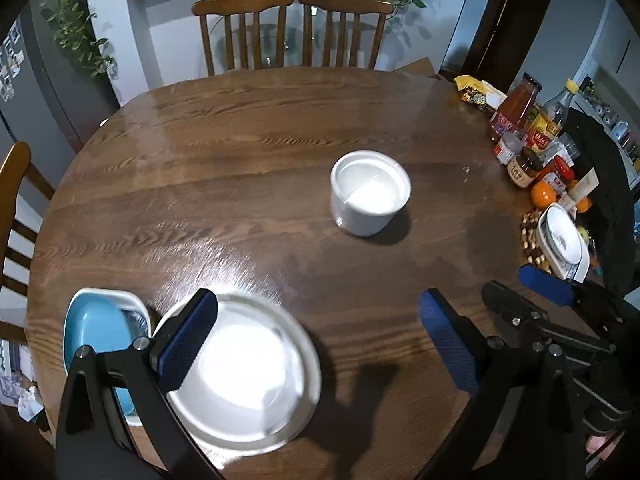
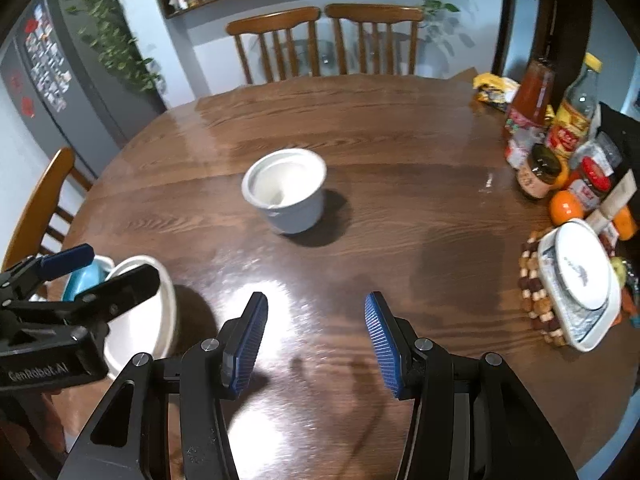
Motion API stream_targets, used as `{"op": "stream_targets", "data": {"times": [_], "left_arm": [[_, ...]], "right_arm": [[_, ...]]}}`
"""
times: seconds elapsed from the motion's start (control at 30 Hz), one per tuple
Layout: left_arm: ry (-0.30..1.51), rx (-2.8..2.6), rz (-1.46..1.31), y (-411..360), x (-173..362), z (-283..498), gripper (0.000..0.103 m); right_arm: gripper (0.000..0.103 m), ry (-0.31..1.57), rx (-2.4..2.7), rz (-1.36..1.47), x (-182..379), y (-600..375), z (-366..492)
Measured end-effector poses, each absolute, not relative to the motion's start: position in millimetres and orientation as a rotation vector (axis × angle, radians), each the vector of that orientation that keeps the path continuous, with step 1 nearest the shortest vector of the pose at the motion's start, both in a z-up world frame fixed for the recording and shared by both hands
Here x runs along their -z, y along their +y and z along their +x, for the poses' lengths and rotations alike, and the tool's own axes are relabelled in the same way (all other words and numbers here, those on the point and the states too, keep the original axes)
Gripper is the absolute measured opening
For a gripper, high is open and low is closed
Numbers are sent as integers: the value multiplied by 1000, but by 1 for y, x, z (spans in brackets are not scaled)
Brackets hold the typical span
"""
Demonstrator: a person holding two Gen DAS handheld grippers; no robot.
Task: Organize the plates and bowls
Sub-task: 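Move the right gripper toward the white ramekin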
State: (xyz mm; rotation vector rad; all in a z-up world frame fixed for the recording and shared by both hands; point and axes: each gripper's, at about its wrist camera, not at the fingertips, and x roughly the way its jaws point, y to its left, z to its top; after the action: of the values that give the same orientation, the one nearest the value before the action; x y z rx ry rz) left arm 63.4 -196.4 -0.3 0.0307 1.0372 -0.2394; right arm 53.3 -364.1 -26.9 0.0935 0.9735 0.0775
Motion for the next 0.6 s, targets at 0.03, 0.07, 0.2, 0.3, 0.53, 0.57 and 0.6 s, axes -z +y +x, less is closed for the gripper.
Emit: {"op": "stream_targets", "data": {"times": [0.03,0.07,0.2,0.3,0.53,0.57,0.6], "left_arm": [[1041,244,22,-200,-1,69,101],[1042,248,17,-203,-2,72,101],[1023,220,19,-211,-5,90,101],[1037,196,-11,-211,-2,109,101],[1088,146,-40,-212,15,141,100],[1093,140,-39,-213,18,144,100],[1099,136,-39,-213,21,147,100]], "right_arm": [[51,970,-67,96,25,-369,56],[51,967,-58,103,23,-374,59],[51,964,-44,120,16,-389,77],[51,973,-55,128,16,-392,92],[51,1024,-96,146,34,-387,135],[51,1030,-100,149,38,-385,139],[51,1037,-107,150,41,-384,144]]}}
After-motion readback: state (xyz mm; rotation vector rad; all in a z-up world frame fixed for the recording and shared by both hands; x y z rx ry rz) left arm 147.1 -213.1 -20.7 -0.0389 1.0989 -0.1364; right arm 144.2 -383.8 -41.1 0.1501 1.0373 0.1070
